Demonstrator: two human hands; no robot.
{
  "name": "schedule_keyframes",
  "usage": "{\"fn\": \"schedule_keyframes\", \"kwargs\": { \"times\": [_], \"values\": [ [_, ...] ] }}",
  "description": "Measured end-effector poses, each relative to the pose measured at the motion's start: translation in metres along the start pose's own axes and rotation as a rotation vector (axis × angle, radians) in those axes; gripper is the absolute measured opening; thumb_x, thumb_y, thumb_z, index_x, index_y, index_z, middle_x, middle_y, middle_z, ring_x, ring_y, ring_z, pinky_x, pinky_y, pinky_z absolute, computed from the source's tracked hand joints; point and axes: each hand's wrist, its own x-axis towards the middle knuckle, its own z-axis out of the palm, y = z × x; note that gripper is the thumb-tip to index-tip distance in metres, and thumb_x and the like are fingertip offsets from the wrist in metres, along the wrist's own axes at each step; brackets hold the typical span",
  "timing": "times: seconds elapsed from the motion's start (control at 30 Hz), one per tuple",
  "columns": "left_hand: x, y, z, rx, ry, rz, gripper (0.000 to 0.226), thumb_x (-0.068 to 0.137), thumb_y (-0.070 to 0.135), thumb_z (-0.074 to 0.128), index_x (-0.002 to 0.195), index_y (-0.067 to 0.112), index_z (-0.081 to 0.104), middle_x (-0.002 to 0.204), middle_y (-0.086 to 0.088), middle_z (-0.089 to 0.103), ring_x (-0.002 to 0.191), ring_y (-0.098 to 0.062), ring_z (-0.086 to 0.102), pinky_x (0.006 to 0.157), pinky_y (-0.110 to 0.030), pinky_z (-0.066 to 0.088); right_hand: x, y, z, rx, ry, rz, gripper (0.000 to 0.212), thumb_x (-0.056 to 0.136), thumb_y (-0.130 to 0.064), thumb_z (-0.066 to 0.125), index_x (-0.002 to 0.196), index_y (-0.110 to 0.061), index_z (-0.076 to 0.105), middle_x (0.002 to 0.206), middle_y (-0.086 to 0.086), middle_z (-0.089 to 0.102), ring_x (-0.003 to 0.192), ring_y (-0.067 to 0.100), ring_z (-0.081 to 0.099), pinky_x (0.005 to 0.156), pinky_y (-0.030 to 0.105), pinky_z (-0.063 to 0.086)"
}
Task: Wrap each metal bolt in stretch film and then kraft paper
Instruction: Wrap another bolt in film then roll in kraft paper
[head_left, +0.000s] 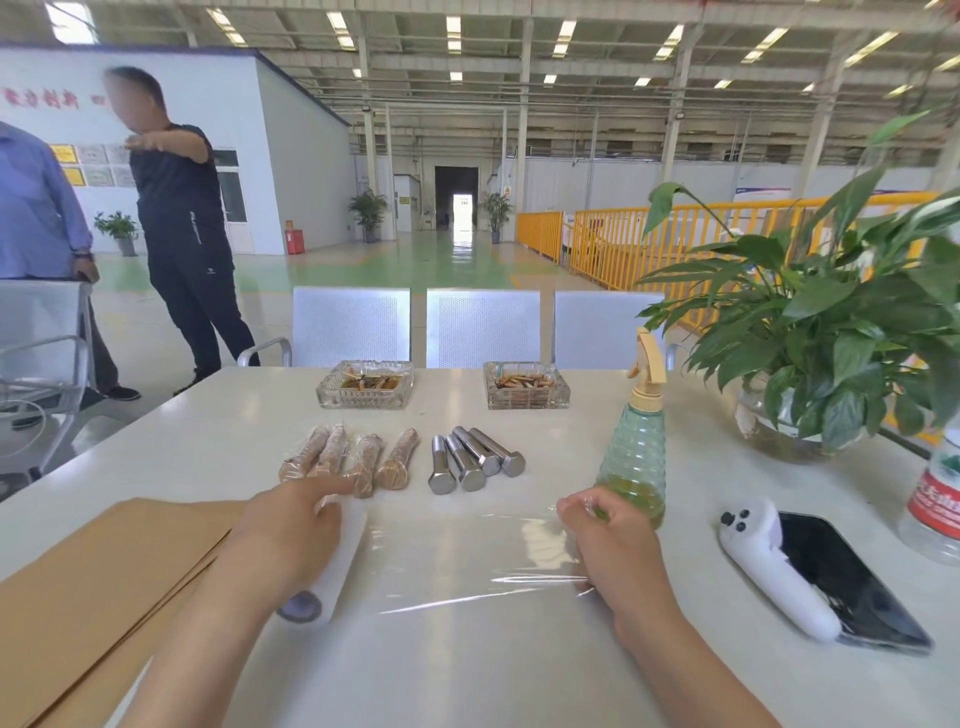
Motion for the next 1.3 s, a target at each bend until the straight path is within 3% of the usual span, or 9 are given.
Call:
{"fn": "schedule_keyframes", "kwargs": {
  "times": [0.07, 0.13, 0.23, 0.4, 0.53, 0.8, 0.93, 1.1, 1.3],
  "values": [
    [-0.005, 0.005, 0.005, 0.074, 0.034, 0.017, 0.045, 0.096, 0.016, 0.038, 0.103, 0.052, 0.064, 0.119, 0.001, 0.061, 0.092, -0.03, 0.062, 0.061, -0.034, 0.055, 0.0, 0.0, 0.0, -0.021, 0.005, -0.015, 0.015, 0.091, -0.026, 0.07, 0.078, -0.019, 0.068, 0.054, -0.013, 0.059, 0.053, 0.02, 0.054, 0.059, 0.037, 0.051],
    [-0.013, 0.011, 0.013, 0.229, 0.039, 0.054, 0.029, 0.098, 0.033, 0.042, 0.117, 0.043, 0.062, 0.134, 0.003, 0.056, 0.108, -0.03, 0.06, 0.075, -0.037, 0.055, 0.0, 0.001, -0.001, -0.016, 0.004, -0.012, 0.016, 0.091, -0.025, 0.07, 0.076, -0.02, 0.068, 0.054, -0.013, 0.057, 0.051, 0.018, 0.053, 0.055, 0.035, 0.049],
    [-0.021, 0.012, 0.017, 0.336, 0.014, 0.047, 0.043, 0.095, 0.06, 0.05, 0.135, 0.045, 0.047, 0.146, 0.013, 0.044, 0.126, -0.022, 0.049, 0.092, -0.036, 0.047, 0.002, 0.001, -0.003, 0.033, -0.001, 0.017, 0.017, 0.093, -0.023, 0.07, 0.076, -0.02, 0.069, 0.059, -0.007, 0.059, 0.047, 0.018, 0.05, 0.053, 0.034, 0.047],
    [-0.017, 0.0, 0.001, 0.302, 0.008, 0.006, 0.048, 0.098, 0.038, 0.049, 0.143, 0.049, 0.04, 0.143, 0.006, 0.044, 0.114, -0.027, 0.06, 0.094, -0.04, 0.052, 0.0, 0.0, -0.005, 0.06, -0.014, 0.05, 0.02, 0.093, -0.021, 0.069, 0.073, -0.025, 0.071, 0.052, -0.006, 0.049, 0.041, 0.016, 0.045, 0.049, 0.032, 0.045],
    [-0.016, 0.007, 0.001, 0.418, 0.063, -0.037, 0.057, 0.095, 0.013, 0.04, 0.142, 0.045, 0.045, 0.144, 0.009, 0.04, 0.127, -0.023, 0.046, 0.093, -0.037, 0.047, -0.001, -0.004, -0.005, 0.08, -0.025, 0.091, 0.021, 0.092, -0.019, 0.069, 0.071, -0.024, 0.071, 0.049, -0.01, 0.045, 0.042, 0.015, 0.042, 0.049, 0.03, 0.044],
    [-0.017, -0.009, 0.006, 0.423, 0.047, 0.015, 0.053, 0.095, 0.055, 0.05, 0.145, 0.048, 0.034, 0.145, 0.012, 0.04, 0.133, -0.02, 0.043, 0.096, -0.039, 0.046, -0.002, -0.009, -0.013, 0.092, -0.056, 0.179, 0.026, 0.092, -0.022, 0.071, 0.067, -0.025, 0.068, 0.055, -0.005, 0.044, 0.049, 0.016, 0.045, 0.046, 0.027, 0.043],
    [-0.015, -0.021, -0.001, 0.357, 0.052, 0.028, 0.047, 0.1, 0.052, 0.045, 0.145, 0.055, 0.032, 0.139, 0.011, 0.044, 0.129, -0.021, 0.05, 0.093, -0.039, 0.048, -0.007, -0.013, -0.023, 0.113, -0.071, 0.23, 0.013, 0.093, -0.024, 0.071, 0.085, -0.014, 0.072, 0.061, -0.001, 0.048, 0.048, 0.014, 0.047, 0.046, 0.025, 0.042],
    [-0.009, -0.031, -0.013, 0.319, 0.068, 0.035, 0.047, 0.1, 0.036, 0.048, 0.141, 0.056, 0.039, 0.139, 0.009, 0.042, 0.108, -0.023, 0.06, 0.086, -0.039, 0.056, -0.011, -0.02, -0.033, 0.1, -0.078, 0.294, 0.011, 0.093, -0.021, 0.069, 0.083, -0.018, 0.071, 0.05, -0.007, 0.04, 0.038, 0.01, 0.041, 0.045, 0.023, 0.039],
    [-0.012, -0.026, 0.0, 0.431, 0.119, 0.051, 0.043, 0.101, 0.025, 0.038, 0.135, 0.047, 0.052, 0.141, 0.013, 0.045, 0.126, -0.02, 0.046, 0.091, -0.037, 0.049, -0.01, -0.023, -0.048, 0.085, -0.062, 0.34, 0.006, 0.093, -0.019, 0.069, 0.088, -0.018, 0.067, 0.051, -0.006, 0.034, 0.037, 0.011, 0.032, 0.045, 0.023, 0.033]
  ]
}}
